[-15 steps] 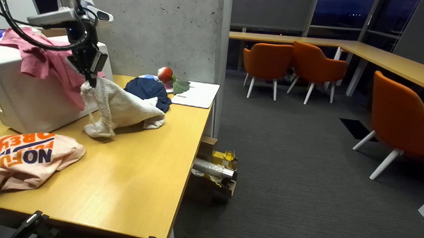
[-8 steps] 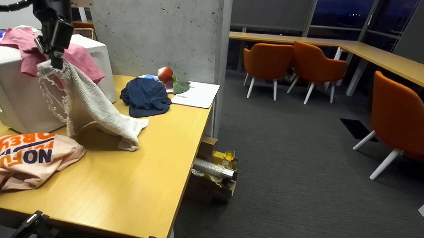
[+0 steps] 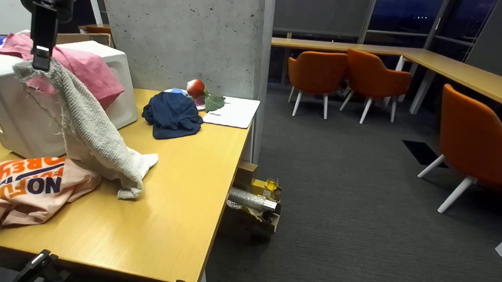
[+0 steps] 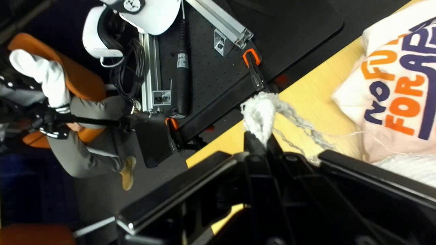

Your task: Put the pink shirt on the left and the white towel on the right

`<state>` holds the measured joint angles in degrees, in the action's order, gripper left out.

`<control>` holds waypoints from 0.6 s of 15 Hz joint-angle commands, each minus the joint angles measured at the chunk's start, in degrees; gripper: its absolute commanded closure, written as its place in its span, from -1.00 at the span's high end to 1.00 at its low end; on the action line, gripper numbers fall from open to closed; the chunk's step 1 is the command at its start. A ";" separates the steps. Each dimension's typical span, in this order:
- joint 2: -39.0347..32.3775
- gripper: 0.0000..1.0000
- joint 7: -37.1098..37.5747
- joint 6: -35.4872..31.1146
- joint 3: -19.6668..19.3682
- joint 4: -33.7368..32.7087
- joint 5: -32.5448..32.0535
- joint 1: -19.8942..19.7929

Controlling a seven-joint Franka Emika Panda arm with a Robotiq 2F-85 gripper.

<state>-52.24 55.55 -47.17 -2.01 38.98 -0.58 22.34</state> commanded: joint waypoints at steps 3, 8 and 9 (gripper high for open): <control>10.97 -0.97 15.14 -1.07 -1.82 18.79 1.98 0.00; 17.83 -0.97 24.05 -2.00 -5.74 32.81 -0.69 0.56; 19.15 -0.97 25.79 -2.66 -6.64 35.69 -1.44 0.73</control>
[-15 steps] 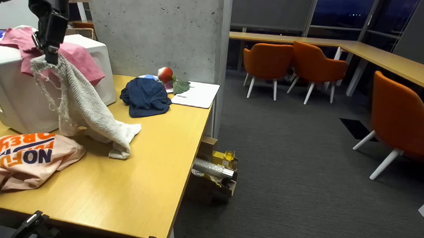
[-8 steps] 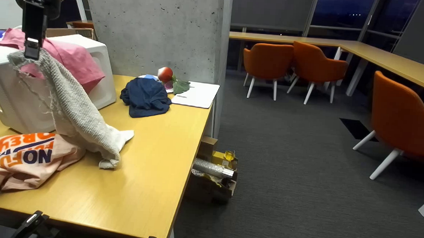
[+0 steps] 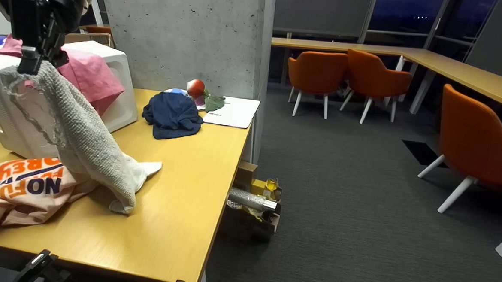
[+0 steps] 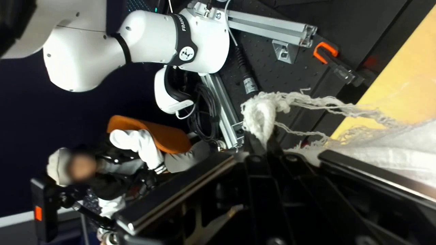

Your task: Put the pink shirt on the left and the white towel on the right

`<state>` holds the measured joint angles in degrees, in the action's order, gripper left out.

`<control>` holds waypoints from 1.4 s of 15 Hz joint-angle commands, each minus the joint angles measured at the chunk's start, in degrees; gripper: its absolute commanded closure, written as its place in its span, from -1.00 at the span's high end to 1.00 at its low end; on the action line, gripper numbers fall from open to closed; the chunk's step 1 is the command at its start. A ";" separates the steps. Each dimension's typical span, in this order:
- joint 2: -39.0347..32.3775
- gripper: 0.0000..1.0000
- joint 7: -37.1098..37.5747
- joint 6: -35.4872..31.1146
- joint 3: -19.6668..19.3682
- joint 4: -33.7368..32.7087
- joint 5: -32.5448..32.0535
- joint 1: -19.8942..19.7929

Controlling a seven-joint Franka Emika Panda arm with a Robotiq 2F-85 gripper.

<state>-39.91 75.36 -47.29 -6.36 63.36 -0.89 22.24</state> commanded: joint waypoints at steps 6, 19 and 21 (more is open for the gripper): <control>14.99 -0.97 15.29 -8.48 -0.61 28.40 -10.60 -3.35; 24.53 -0.97 25.82 -53.42 -2.03 67.29 -41.09 -19.29; 23.52 -0.97 29.41 -59.81 -1.88 67.37 -42.84 -21.12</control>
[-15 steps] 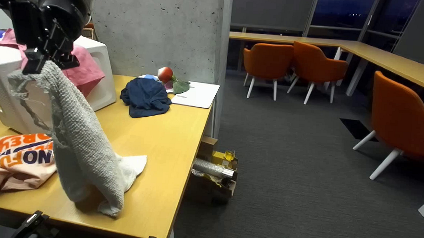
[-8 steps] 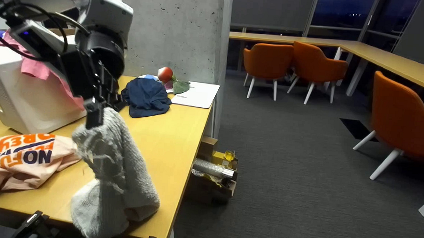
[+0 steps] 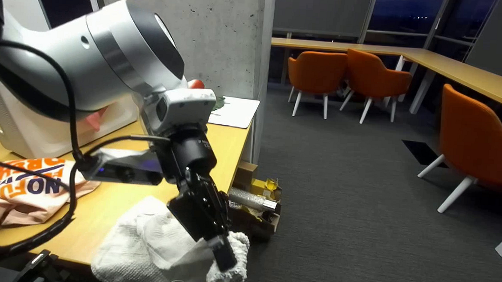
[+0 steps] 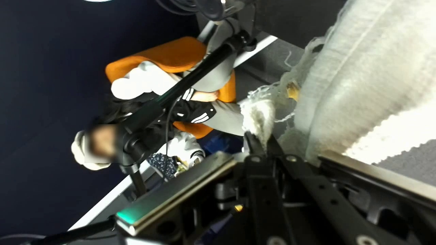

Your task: Put the pink shirt on the left and the white towel on the right

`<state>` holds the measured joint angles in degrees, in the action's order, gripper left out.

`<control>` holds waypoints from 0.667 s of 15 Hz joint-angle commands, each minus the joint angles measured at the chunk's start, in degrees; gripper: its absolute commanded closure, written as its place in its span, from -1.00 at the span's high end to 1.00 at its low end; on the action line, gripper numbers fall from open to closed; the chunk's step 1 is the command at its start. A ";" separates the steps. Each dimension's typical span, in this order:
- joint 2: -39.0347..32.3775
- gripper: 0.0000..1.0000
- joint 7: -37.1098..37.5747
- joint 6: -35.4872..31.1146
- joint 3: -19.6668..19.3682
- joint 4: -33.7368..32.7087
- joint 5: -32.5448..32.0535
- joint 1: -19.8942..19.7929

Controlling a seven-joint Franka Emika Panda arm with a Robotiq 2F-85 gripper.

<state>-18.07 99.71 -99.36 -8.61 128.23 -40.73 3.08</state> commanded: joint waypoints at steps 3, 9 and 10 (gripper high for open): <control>1.13 -0.97 9.72 -15.69 0.29 1.95 -5.53 -3.02; -0.15 -0.97 16.00 -29.32 0.95 -2.95 -7.48 -2.73; -1.01 -0.97 15.78 -31.28 1.65 -4.96 -6.80 -2.16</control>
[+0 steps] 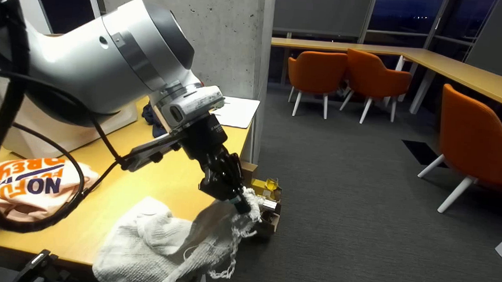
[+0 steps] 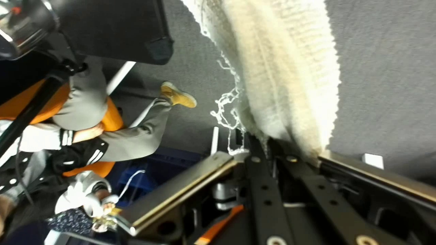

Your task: Put the pink shirt on the left and the white towel on the right

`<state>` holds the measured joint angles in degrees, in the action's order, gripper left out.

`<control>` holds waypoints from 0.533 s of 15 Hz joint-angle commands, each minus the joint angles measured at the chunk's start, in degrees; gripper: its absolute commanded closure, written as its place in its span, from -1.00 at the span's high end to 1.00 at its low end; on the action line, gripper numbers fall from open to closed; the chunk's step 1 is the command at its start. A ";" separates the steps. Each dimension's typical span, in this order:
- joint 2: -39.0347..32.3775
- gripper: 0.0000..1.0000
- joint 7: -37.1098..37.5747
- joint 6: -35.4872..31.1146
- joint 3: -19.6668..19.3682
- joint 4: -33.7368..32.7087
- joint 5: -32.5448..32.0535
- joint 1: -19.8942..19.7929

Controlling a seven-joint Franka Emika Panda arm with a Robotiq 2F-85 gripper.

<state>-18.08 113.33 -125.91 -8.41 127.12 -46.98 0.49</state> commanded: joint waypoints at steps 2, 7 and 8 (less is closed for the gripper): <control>-3.68 -0.97 1.08 -9.50 3.29 -8.09 1.35 1.39; -10.84 -0.97 -2.41 -23.11 7.85 -13.72 7.02 5.09; -11.54 -0.97 -3.79 -26.04 8.15 -13.24 8.55 5.55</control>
<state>-25.93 112.77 -144.80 -1.18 115.59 -41.96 5.15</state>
